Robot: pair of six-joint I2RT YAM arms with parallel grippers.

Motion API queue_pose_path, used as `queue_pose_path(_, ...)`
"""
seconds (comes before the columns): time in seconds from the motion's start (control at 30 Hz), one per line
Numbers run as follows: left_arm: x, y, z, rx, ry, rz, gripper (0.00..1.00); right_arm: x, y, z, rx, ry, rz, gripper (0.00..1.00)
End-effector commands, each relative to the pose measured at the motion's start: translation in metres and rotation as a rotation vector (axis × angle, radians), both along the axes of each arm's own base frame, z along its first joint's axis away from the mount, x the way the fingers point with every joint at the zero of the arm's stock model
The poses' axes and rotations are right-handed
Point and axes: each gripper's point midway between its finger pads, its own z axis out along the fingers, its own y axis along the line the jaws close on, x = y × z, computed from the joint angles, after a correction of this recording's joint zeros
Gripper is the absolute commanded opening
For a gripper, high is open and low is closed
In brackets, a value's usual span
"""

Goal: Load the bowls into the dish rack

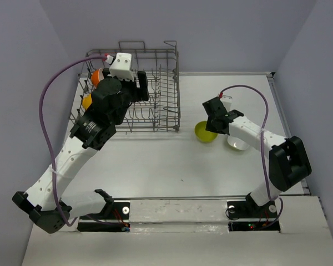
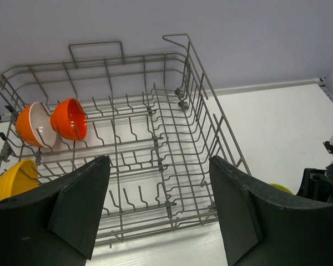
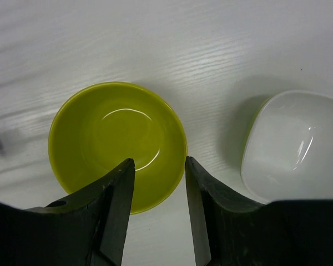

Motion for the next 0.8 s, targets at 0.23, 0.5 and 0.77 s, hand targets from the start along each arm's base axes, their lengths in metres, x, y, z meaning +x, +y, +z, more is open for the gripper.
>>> queue_pose_path(0.23,-0.004,-0.001,0.014,-0.069,-0.056,-0.015,0.82,0.007,-0.012,0.000,0.048,-0.045,-0.045,0.48)
queue_pose_path(0.5,-0.003,-0.003,0.007,-0.065,-0.043,-0.019,0.82,0.010,-0.013,-0.016,0.069,-0.026,-0.049,0.48)
queue_pose_path(0.77,-0.001,-0.005,0.003,-0.057,-0.035,-0.021,0.82,0.014,-0.010,-0.030,0.082,-0.003,-0.044,0.47)
